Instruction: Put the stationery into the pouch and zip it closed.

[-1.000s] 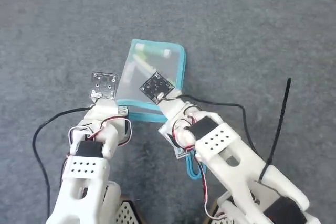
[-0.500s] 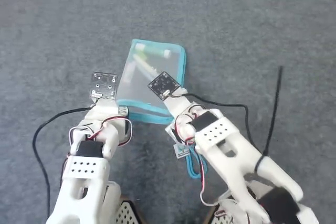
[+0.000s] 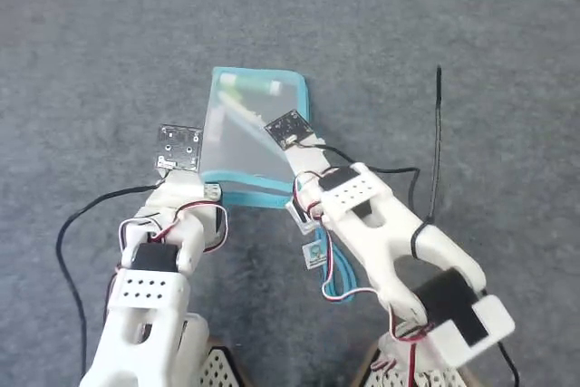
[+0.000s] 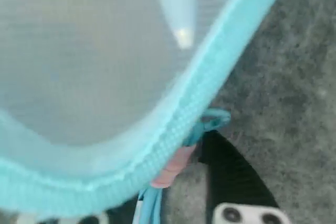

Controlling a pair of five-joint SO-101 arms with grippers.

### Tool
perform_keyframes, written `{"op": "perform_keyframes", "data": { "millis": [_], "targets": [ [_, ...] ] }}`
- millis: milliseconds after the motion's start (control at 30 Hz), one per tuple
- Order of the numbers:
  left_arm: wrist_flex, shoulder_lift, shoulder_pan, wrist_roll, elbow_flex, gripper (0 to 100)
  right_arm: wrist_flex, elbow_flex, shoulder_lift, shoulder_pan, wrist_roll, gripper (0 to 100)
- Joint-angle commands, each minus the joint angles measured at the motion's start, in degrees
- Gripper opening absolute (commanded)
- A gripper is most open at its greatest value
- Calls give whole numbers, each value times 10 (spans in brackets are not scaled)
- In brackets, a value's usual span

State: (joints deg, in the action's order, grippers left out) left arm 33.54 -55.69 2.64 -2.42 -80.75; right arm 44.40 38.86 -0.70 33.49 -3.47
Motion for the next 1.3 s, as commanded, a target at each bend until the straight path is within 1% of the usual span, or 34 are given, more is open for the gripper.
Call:
{"op": "perform_keyframes", "data": {
  "millis": [0, 67, 133, 300, 433, 533, 600, 733, 867, 1033, 1267],
  "targets": [
    [-18, 0, 0, -10, 27, 10, 22, -51, -11, -11, 5, 16],
    [-18, 0, 0, -10, 29, 10, 59, -62, -34, -11, -10, 2],
    [-18, 0, 0, -10, 29, 10, 93, -63, -79, -8, -24, 8],
    [-15, 4, 0, -10, 39, 9, 183, -62, -257, 8, -60, 7],
    [-12, 5, -17, -10, 38, 9, 245, -62, -370, 71, -101, 7],
    [-4, 5, -29, -10, 38, 9, 276, -63, -429, 117, -119, 7],
    [-4, 5, -29, -10, 38, 9, 295, -63, -465, 138, -124, 7],
    [-4, 5, -29, -1, 38, 9, 317, -65, -542, 171, -172, 7],
    [-4, 5, -29, -1, 37, 9, 342, -67, -624, 209, -181, 7],
    [-4, 6, -28, 0, 37, 9, 390, -104, -673, 234, -204, 7],
    [-4, 6, -28, 1, 37, 9, 456, -229, -658, 320, -205, 7]
  ]
}}
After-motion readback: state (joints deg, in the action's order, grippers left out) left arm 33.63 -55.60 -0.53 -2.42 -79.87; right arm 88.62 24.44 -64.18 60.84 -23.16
